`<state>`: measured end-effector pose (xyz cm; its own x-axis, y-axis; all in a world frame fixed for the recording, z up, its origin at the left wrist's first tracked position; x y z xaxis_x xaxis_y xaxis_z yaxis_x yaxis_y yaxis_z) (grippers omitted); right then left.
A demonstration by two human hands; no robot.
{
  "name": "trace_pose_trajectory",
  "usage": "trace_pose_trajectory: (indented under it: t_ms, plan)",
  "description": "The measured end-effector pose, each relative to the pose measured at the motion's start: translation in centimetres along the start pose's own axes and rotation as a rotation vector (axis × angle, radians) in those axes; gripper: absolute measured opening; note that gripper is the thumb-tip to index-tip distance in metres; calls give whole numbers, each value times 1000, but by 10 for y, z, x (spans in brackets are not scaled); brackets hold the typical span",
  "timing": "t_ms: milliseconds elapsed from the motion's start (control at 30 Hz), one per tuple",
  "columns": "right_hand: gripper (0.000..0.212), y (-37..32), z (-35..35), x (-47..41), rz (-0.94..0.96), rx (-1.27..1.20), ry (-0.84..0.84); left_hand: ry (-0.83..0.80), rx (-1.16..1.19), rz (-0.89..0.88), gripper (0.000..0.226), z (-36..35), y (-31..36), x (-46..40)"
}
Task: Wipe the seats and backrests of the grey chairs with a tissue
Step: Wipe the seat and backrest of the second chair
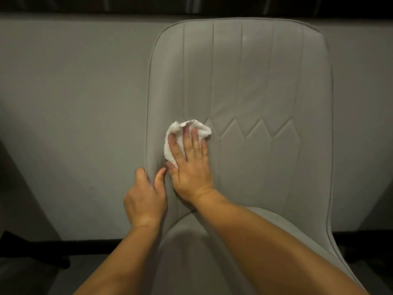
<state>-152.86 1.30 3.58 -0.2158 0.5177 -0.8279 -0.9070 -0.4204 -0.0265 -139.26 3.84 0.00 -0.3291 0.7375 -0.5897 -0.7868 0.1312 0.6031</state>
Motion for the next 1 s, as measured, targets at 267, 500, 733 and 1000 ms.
trace_pose_trajectory:
  t_ms: [267, 500, 733, 1000]
  plan:
    - [61, 118, 59, 56, 378, 521, -266, 21, -30, -4, 42, 1, 0, 0]
    - [72, 175, 113, 85, -70, 640, -278, 3, -17, 8, 44, 0, -1, -1]
    - [78, 139, 58, 96, -589, 269, -98, -5, -18, 21, 44, 2, -1, 0]
    - [64, 73, -14, 105, -512, -110, -135, 30, -39, -10, 43, 1, 0, -1]
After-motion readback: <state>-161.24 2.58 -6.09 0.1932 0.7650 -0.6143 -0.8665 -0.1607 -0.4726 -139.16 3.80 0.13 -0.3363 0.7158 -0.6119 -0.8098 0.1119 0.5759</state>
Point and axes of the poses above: each hand's wrist, its own x-axis away from the middle knuckle, its own z-axis out of the back of the hand, y = z × x, the point moved 10 cm from there along -x, towards the middle knuckle, and after that the axes turned 4 degrees about -x, right-handed, at the moved point
